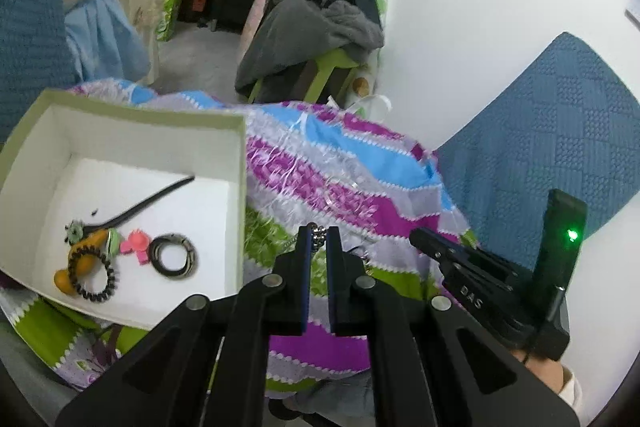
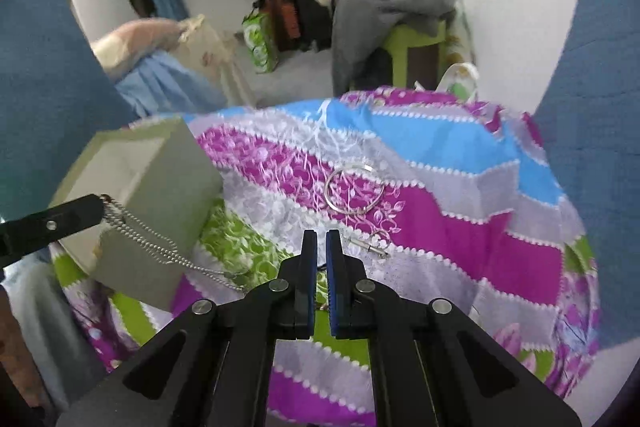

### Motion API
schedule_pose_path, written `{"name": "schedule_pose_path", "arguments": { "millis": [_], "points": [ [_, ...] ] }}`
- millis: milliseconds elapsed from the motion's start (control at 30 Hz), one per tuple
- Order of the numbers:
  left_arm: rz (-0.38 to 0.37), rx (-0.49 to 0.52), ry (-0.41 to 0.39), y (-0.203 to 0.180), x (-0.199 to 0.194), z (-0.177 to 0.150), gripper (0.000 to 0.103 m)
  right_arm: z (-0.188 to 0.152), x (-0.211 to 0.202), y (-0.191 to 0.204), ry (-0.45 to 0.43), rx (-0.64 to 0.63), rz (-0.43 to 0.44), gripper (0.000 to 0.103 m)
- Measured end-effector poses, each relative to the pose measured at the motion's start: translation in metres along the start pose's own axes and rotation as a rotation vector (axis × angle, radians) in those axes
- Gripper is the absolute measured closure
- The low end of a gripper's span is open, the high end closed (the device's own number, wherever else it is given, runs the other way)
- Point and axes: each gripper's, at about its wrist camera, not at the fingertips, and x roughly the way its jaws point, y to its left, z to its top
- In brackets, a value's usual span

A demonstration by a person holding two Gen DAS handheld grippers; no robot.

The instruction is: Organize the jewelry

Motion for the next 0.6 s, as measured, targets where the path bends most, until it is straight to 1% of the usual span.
{"name": "schedule_pose_path", "arguments": {
  "millis": [67,200,300,400,500,533,567,600],
  "points": [
    [0.003,0.016,0.003,-0.006,-0.003,0.006,0.097,0.006,-0.015,0.003,-0.023,0.016,0.002,0.101],
    [-0.018,0.034,0.000,-0.014,-0.013,0.017,0.097,0.022,-0.040,0.010,-0.070,0.012,-0.010,0.101],
    [-0.008,0.048,-0.007,-0.015,-0.023,0.024,0.097,0.027,-0.044,0.011,-0.075,0.000,-0.012,0.100],
    [-0.011,0.049,-0.024,-0.013,-0.037,0.034,0.097,0.024,-0.027,0.005,-0.037,0.012,0.024,0.099],
    [-0.004,0.054,-0.033,-0.011,-0.046,0.041,0.097,0.012,0.003,0.001,0.014,0.001,0.018,0.096],
    [-0.001,0.057,-0.037,-0.011,-0.048,0.041,0.097,0.006,0.019,-0.004,0.047,0.012,0.026,0.093],
    [0.001,0.059,-0.042,-0.011,-0.052,0.042,0.097,0.002,0.030,-0.008,0.070,0.022,0.027,0.083],
    [0.001,0.061,-0.043,-0.010,-0.054,0.043,0.097,-0.002,0.040,-0.012,0.094,0.030,0.024,0.079]
  ]
}}
